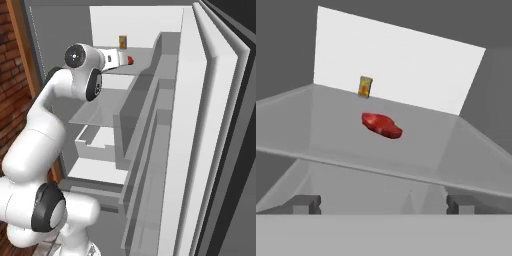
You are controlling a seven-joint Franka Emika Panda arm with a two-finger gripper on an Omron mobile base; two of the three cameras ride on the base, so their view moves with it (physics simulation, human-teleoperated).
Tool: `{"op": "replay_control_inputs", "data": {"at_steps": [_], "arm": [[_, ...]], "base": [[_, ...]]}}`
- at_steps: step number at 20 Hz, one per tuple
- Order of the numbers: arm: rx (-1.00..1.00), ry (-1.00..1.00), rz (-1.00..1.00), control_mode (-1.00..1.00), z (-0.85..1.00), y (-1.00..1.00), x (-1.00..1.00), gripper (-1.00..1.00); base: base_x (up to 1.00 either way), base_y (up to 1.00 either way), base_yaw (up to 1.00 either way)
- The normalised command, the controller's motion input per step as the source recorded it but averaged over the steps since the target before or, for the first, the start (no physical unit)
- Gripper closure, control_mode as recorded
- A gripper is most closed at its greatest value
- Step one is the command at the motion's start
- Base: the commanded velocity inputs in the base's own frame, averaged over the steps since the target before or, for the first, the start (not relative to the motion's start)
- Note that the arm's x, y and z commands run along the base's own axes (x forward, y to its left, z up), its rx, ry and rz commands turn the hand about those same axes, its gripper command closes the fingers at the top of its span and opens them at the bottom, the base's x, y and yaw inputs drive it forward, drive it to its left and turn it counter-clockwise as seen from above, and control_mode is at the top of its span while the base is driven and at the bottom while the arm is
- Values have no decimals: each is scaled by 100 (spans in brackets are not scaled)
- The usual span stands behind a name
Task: Take the steak from the fridge and place it on the digital scale on the counter by the fridge. Wait a few seconds for a reading, then move it to the plate on the dining counter.
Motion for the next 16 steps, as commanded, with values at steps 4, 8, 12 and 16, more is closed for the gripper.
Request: {"op": "replay_control_inputs", "data": {"at_steps": [4, 8, 12, 16], "arm": [[6, 12, 0, -100, 0, -16, 58, -100], [6, 10, 0, -100, 0, -9, 51, -100], [3, 4, 0, -100, 0, -2, 42, -100], [1, 2, 0, -100, 0, 0, 36, -100]], "base": [[0, 0, 0], [0, 0, 0], [0, 0, 0], [0, 0, 0]]}}
